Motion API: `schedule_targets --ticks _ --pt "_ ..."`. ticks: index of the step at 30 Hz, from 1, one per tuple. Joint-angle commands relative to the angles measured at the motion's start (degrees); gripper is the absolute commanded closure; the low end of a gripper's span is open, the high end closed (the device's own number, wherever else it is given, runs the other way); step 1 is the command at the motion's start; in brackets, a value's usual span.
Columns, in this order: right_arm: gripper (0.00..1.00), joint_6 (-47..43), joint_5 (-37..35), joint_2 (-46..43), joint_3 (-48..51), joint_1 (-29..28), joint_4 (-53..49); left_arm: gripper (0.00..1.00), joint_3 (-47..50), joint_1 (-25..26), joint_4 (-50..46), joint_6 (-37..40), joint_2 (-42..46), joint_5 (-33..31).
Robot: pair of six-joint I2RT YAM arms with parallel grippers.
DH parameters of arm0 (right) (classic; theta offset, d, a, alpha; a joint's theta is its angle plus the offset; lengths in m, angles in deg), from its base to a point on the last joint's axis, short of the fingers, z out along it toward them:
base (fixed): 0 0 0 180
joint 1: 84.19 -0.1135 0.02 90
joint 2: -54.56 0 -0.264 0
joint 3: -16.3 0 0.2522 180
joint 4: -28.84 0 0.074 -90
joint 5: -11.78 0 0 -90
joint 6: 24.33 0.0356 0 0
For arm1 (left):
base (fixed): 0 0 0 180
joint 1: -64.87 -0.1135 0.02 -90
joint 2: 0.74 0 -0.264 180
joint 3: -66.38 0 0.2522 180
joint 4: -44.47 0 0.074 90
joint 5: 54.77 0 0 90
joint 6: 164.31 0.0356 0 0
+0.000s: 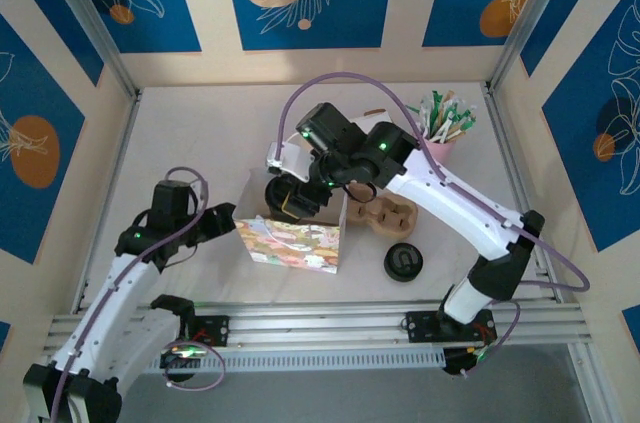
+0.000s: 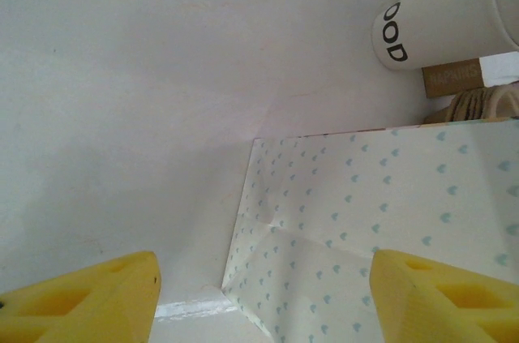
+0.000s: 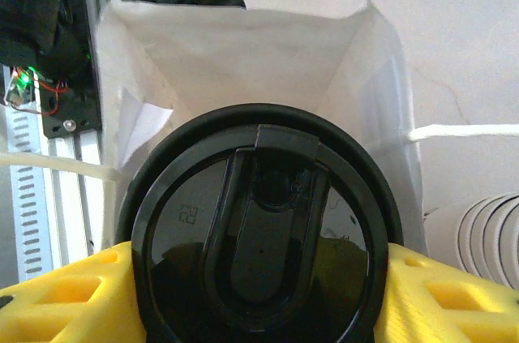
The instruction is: Pack the takeout coffee
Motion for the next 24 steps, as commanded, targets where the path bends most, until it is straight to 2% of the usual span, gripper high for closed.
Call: schedule_targets --ticks 1,9,24 --pt "0.74 -3.1 2.3 1.9 -2.8 0.3 -2.9 0.3 -2.9 0.4 -3.5 3.0 0.8 -1.0" --pt "0.74 -4.3 2.8 5.3 -4.8 0.3 -4.8 0.29 -6.1 0.4 -6.2 5.2 1.2 -1.5" --pt "0.74 -5.3 2.1 8.2 -3.0 -0.1 -5.0 0.28 -5.1 0.4 -5.5 5.1 0.2 -2.7"
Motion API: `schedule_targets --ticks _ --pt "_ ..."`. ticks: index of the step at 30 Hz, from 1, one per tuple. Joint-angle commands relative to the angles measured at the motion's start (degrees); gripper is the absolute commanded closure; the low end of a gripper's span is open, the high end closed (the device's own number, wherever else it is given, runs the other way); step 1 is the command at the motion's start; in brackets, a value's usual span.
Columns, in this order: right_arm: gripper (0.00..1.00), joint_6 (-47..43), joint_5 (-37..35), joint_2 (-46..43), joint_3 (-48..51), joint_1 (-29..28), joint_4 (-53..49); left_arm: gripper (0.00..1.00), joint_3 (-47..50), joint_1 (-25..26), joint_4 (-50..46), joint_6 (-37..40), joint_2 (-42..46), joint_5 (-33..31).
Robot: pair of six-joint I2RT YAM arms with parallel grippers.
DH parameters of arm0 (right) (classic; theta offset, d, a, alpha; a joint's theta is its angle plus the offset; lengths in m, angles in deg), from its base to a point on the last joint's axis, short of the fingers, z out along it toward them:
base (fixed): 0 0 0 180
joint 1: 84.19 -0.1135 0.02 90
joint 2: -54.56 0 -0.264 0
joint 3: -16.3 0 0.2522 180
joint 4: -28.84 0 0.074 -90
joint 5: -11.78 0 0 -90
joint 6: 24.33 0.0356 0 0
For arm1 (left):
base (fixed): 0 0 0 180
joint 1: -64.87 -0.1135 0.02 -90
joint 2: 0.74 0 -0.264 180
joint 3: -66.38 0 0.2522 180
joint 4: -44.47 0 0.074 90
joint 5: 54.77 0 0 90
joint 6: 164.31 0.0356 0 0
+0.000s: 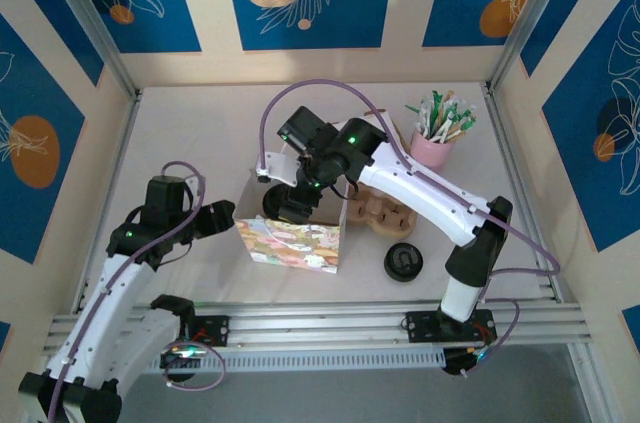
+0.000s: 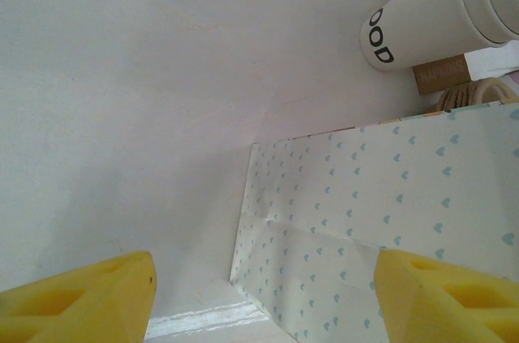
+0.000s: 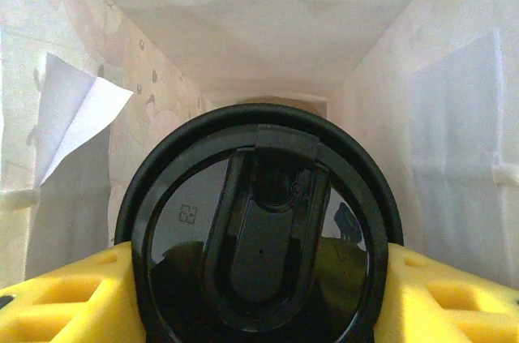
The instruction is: Pack the takeout coffee
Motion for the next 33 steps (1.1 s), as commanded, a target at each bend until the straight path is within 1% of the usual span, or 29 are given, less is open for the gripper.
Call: schedule_targets --ticks 1,25,30,33 --pt "0.74 -1.1 1.2 0.9 0.5 -0.1 -1.1 0.28 -0.5 0.4 -0.5 1.1 -0.5 -1.5" --pt "0.74 -1.4 -1.9 3.7 4.2 -1.9 -1.2 0.29 3.5 0.4 2.5 -0.3 -2.8 -3.4" --pt "0.75 -1.6 -2.3 4.8 4.2 -2.2 -1.3 0.3 4.8 0.5 4.2 -2.1 -3.3 -4.2" --pt "0.76 -1.6 -2.7 5.5 4.1 -2.2 -1.5 0.32 6.8 0.4 6.6 -4.5 -3.7 -4.4"
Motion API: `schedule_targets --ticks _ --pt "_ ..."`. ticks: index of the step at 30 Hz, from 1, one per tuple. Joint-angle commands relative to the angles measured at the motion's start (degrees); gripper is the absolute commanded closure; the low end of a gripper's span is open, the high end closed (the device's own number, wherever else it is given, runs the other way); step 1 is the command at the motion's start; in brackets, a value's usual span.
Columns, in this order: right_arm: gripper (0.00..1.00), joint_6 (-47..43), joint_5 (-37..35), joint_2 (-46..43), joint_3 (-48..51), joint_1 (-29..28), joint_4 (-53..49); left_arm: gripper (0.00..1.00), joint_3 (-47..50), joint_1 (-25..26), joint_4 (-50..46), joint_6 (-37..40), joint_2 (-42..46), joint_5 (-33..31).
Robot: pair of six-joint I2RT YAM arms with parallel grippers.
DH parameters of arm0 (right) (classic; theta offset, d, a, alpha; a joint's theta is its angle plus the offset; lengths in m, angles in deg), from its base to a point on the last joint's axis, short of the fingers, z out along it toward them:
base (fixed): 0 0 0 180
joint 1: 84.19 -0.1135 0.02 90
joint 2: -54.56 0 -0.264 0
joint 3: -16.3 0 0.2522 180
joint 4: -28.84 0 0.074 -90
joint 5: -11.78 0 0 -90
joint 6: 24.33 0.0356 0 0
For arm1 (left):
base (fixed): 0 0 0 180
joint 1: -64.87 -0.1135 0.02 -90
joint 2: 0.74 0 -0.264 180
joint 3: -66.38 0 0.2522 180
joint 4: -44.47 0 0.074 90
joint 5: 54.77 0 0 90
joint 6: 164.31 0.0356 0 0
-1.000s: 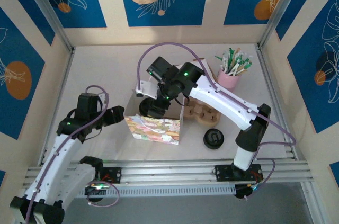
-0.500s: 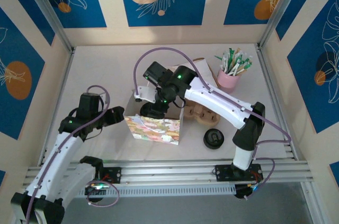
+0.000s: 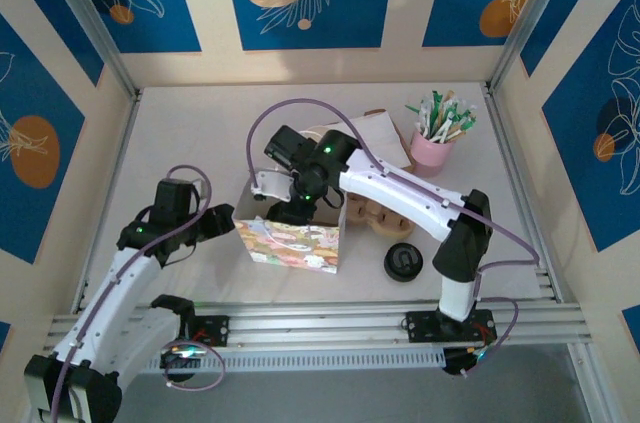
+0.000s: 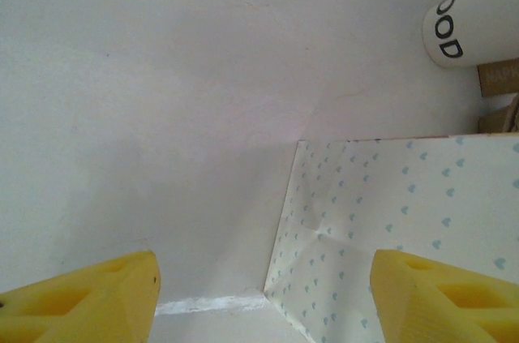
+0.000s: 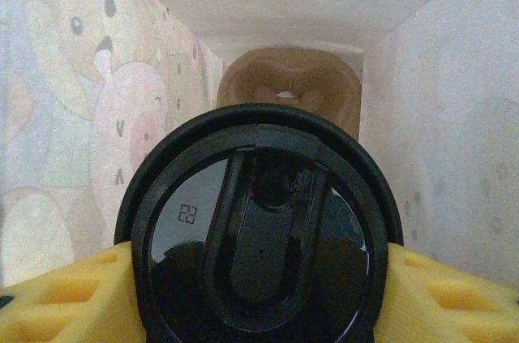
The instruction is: Pack the takeout coffee
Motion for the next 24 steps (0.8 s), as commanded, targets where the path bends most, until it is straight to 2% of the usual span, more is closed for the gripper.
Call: schedule_targets --ticks 1,7,24 --pt "0.77 -0.5 -0.2 1.1 0.3 -0.4 -1.1 0.32 2.7 0.4 3.6 -3.4 -0.9 -1.0" --pt "0.77 0.5 1.6 1.1 0.4 -0.6 0.6 0.36 7.5 0.4 9.6 -7.5 -2.3 -2.0" --pt "0.77 2.0 5.2 3.1 1.0 -1.4 5.8 0.4 13.7 0.4 17.5 -8.4 -7.7 -0.8"
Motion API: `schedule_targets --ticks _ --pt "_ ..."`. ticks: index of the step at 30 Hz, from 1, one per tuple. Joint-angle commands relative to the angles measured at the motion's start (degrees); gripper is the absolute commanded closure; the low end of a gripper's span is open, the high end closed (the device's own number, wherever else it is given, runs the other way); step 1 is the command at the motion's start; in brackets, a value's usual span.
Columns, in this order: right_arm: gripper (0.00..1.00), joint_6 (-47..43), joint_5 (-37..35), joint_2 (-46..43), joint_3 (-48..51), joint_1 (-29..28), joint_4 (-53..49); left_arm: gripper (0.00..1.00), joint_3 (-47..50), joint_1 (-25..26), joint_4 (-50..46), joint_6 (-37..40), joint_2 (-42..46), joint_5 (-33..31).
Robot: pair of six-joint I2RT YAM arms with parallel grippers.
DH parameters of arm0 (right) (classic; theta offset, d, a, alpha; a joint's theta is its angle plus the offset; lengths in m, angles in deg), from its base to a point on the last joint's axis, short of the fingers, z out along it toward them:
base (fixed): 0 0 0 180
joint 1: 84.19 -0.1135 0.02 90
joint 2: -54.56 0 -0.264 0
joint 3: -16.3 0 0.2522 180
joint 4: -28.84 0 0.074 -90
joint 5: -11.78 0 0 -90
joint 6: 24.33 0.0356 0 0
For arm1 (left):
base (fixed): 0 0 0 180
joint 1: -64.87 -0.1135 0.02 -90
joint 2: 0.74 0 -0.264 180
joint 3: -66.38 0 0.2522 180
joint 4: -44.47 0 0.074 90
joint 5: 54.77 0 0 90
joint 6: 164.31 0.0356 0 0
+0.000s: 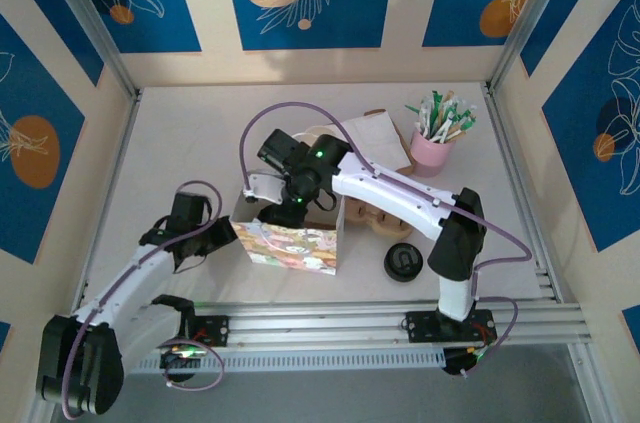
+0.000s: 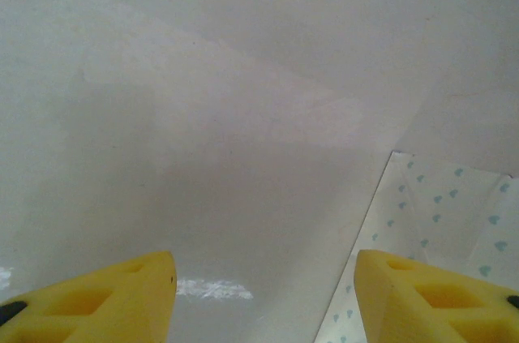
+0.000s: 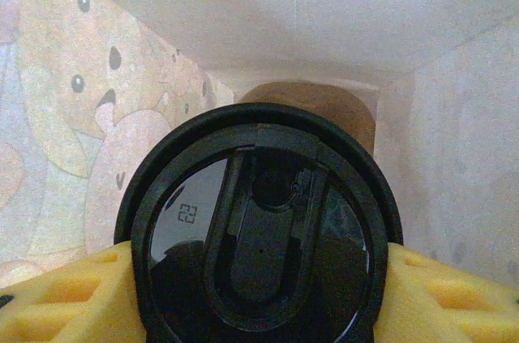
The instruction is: Pack the takeout coffee
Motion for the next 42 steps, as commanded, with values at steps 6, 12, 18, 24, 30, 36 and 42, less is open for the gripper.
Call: schedule_targets --ticks 6,12,18,24,30,36,42 --pt "0.77 1.6 2.5 1.9 0.5 -0.6 3.1 0.42 2.5 0.5 3.8 -1.3 -1.5 1.7" --pt "0.78 2.5 2.9 1.9 2.4 -0.6 5.0 0.43 2.9 0.5 3.8 -1.4 -0.8 1.6" --pt "0.77 2.7 1.4 2.2 5.8 -0.5 5.7 0.43 2.9 0.5 3.5 -1.4 0.0 1.5" --pt "0.77 3.0 0.8 2.2 9.6 -0.6 6.1 0.43 3.0 0.5 2.9 -1.3 0.6 1.1" --pt "0.77 3.8 0.8 0.8 9.2 -0.5 6.5 0.43 2.9 0.5 2.5 -1.0 0.7 0.9" --pt "0.77 4.7 1.9 -2.3 7.6 -0.3 9.3 0.43 2.8 0.5 2.2 -0.7 0.8 0.8" --pt "0.77 5.6 1.9 -3.6 8.8 -0.3 13.1 0.43 3.0 0.5 2.1 -0.8 0.9 0.7"
